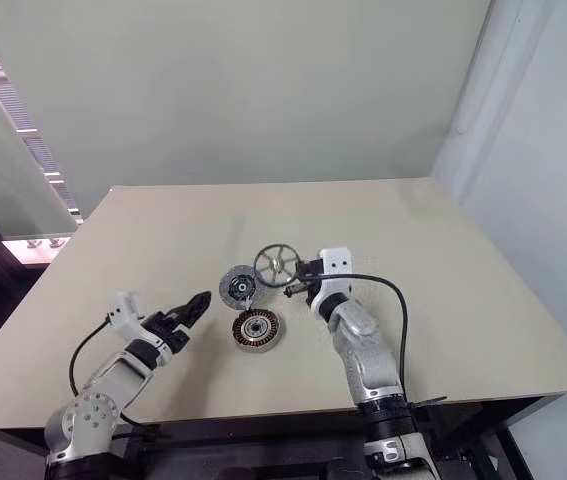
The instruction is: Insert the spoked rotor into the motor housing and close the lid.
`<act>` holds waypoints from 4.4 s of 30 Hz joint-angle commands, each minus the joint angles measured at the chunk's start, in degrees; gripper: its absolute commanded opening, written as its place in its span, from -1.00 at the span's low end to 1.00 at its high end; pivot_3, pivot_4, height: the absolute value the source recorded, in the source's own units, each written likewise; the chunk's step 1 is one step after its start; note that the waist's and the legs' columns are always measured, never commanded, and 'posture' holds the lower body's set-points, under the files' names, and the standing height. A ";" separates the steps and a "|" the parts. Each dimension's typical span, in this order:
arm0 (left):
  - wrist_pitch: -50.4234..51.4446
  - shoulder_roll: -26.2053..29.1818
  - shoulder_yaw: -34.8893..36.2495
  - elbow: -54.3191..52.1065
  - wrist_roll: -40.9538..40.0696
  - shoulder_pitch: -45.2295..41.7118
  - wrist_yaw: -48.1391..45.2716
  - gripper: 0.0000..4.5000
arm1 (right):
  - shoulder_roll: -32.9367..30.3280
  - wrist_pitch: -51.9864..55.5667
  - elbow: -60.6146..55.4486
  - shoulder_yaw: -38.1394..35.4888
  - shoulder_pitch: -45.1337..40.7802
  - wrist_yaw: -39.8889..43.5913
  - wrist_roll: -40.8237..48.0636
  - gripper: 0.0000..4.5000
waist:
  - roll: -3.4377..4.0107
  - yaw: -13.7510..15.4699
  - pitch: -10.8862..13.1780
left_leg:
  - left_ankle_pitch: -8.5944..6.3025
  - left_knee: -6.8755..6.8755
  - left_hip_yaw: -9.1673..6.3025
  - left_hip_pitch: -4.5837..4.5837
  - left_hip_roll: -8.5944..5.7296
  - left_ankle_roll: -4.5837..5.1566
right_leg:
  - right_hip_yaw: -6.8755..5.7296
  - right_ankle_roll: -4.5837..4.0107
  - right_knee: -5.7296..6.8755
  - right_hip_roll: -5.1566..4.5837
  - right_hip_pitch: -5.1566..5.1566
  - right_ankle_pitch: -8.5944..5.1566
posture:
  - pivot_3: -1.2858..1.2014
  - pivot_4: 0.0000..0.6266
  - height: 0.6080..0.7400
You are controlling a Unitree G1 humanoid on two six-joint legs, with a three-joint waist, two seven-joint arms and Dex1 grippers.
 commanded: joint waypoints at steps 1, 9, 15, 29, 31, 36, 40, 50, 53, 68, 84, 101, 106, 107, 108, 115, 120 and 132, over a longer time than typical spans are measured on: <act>7.87 -2.73 2.78 -2.61 -12.84 -2.25 5.68 1.00 | -0.89 -15.72 2.10 2.62 -1.42 -2.90 -7.20 -0.99 | -0.01 0.07 0.01 | 0.00 0.01 -0.01 0.00 0.00 0.00 | 0.00 0.00 0.00 -0.02 0.01 0.00 | 0.03 -1.00 1.00; 5.43 -13.44 9.02 1.35 -42.78 -6.40 28.10 1.00 | -3.10 -25.65 6.34 5.79 -1.42 -1.99 -11.25 -0.99 | -0.08 0.08 0.01 | 0.01 0.26 -0.10 0.02 -0.01 0.01 | -0.01 -0.01 0.02 -0.03 0.18 0.00 | 0.03 -1.00 1.00; -2.18 -17.81 6.80 1.34 -59.57 -5.82 37.39 1.00 | -3.79 -26.80 7.27 5.76 -1.29 -2.60 -12.41 -0.99 | -0.20 0.11 0.01 | 0.01 0.28 -0.10 0.03 -0.05 0.01 | 0.03 -0.03 0.04 -0.01 0.21 0.00 | 0.03 -1.00 1.00; -3.27 -3.90 -10.56 -2.52 -38.63 -2.96 29.63 1.00 | -5.50 -27.94 8.75 7.44 -1.14 -2.32 -15.70 -0.99 | -0.21 0.08 0.00 | 0.03 0.30 -0.01 0.09 -0.29 0.06 | 0.40 -0.14 -0.01 0.03 0.36 -0.06 | 0.03 -1.00 1.00; -4.03 5.87 -17.04 -4.45 -23.46 -1.93 19.05 1.00 | -5.50 -27.28 8.75 7.50 -1.01 -1.97 -15.48 -0.99 | -0.19 -0.15 0.00 | 0.03 0.26 0.00 0.12 -0.21 0.04 | 0.53 -0.17 0.05 0.23 0.30 -0.07 | 0.03 -1.00 1.00; -12.23 14.65 -18.61 -3.64 -8.55 -1.02 0.58 1.00 | -4.92 -24.85 8.70 6.90 -0.45 -0.86 -13.89 -0.99 | -0.02 0.05 0.02 | 0.09 0.11 0.10 0.13 0.05 -0.07 | 1.23 -0.21 0.11 0.88 0.17 -0.09 | 0.03 -1.00 1.00; -22.71 17.92 -20.82 -2.31 6.62 -1.23 -9.45 1.00 | -4.57 -23.15 8.40 6.47 -0.23 -0.01 -12.88 -0.99 | -0.01 0.05 0.02 | 0.09 0.14 0.12 0.09 0.06 -0.08 | 1.28 -0.21 0.10 0.88 0.12 -0.09 | 0.03 -1.00 1.00; -38.72 14.95 -24.28 6.81 24.95 -6.45 -20.74 1.00 | -4.19 -21.08 7.39 6.86 0.29 2.03 -11.97 -0.99 | -0.01 0.04 0.02 | 0.09 0.13 0.16 0.09 0.08 -0.07 | 1.33 -0.18 0.09 0.88 0.11 -0.07 | 0.03 -1.00 1.00; -39.60 14.33 -24.19 10.00 27.38 -8.22 -22.13 1.00 | -4.12 -20.88 6.84 6.83 0.48 2.27 -11.98 -0.99 | -0.01 0.02 0.02 | 0.09 0.13 0.15 0.09 0.10 -0.06 | 1.33 -0.14 0.12 0.91 0.09 -0.05 | 0.03 -1.00 1.00; -39.10 10.25 -21.75 15.86 26.59 -11.52 -28.49 -0.48 | -4.08 -20.79 5.81 6.78 0.84 2.96 -11.34 -1.00 | -0.03 0.02 0.01 | 0.08 0.21 0.13 0.08 0.09 -0.04 | 1.33 -0.04 0.13 0.90 0.13 0.01 | 0.03 -1.00 1.00; -41.79 10.94 -17.76 13.93 28.56 -9.57 -27.01 -0.91 | -1.49 -10.90 3.73 3.00 1.22 4.90 -1.62 -1.00 | -0.03 0.04 0.01 | 0.08 0.22 0.07 0.09 0.09 -0.04 | 1.31 -0.03 0.20 0.90 0.12 0.01 | 0.03 -1.00 1.00; -41.36 9.76 -15.52 14.18 27.22 -9.72 -26.19 -0.91 | -4.90 -7.42 1.19 4.17 0.89 8.91 -1.14 0.10 | -0.04 0.05 0.00 | 0.08 0.25 0.08 0.09 0.09 -0.03 | 1.30 -0.03 0.21 0.90 0.12 0.02 | 0.03 -1.00 1.00; -42.34 9.71 -14.86 14.37 28.14 -10.02 -26.44 -0.91 | -5.18 -6.71 0.94 3.17 0.84 11.35 1.40 0.89 | -0.04 0.05 0.00 | 0.08 0.26 0.08 0.08 0.08 -0.04 | 1.30 -0.03 0.21 0.90 0.14 0.02 | 0.03 -1.00 1.00; -43.10 9.89 -14.77 14.52 28.68 -10.16 -26.53 -0.91 | -5.17 -5.47 0.68 2.74 0.95 12.09 2.56 0.99 | -0.04 0.04 0.00 | 0.08 0.26 0.08 0.09 0.08 -0.04 | 1.30 -0.02 0.21 0.90 0.14 0.02 | 0.03 -1.00 1.00; -44.00 10.12 -14.74 14.74 29.29 -10.33 -26.64 -0.91 | -5.15 -4.24 0.40 2.29 1.07 12.55 3.58 0.99 | -0.04 0.05 0.00 | 0.08 0.26 0.08 0.09 0.08 -0.04 | 1.30 -0.03 0.21 0.90 0.14 0.02 | 0.03 -1.00 1.00; -60.81 16.56 -18.97 19.97 44.20 -11.89 -26.75 -0.91 | -3.63 24.93 -6.05 -4.06 2.43 11.82 19.88 0.99 | -0.02 0.08 0.00 | 0.08 0.26 0.06 0.10 0.09 -0.04 | 1.29 -0.03 0.24 0.91 0.15 0.02 | 0.03 -1.00 1.00; -70.41 17.98 -20.07 25.65 49.95 -13.85 -23.52 -0.91 | -3.41 36.32 -9.65 -6.05 2.75 10.03 24.55 0.99 | 0.01 0.09 -0.01 | 0.08 0.25 0.09 0.09 0.09 -0.04 | 1.29 -0.03 0.25 0.90 0.11 0.02 | 0.03 -1.00 1.00; -77.81 18.64 -22.49 32.48 55.79 -13.11 -19.35 -0.91 | -5.49 32.72 -10.93 -2.02 3.90 10.83 18.80 0.99 | 0.00 0.06 -0.02 | 0.07 0.25 0.09 0.07 0.09 -0.03 | 1.27 0.02 0.25 0.89 0.09 0.04 | 0.03 -1.00 1.00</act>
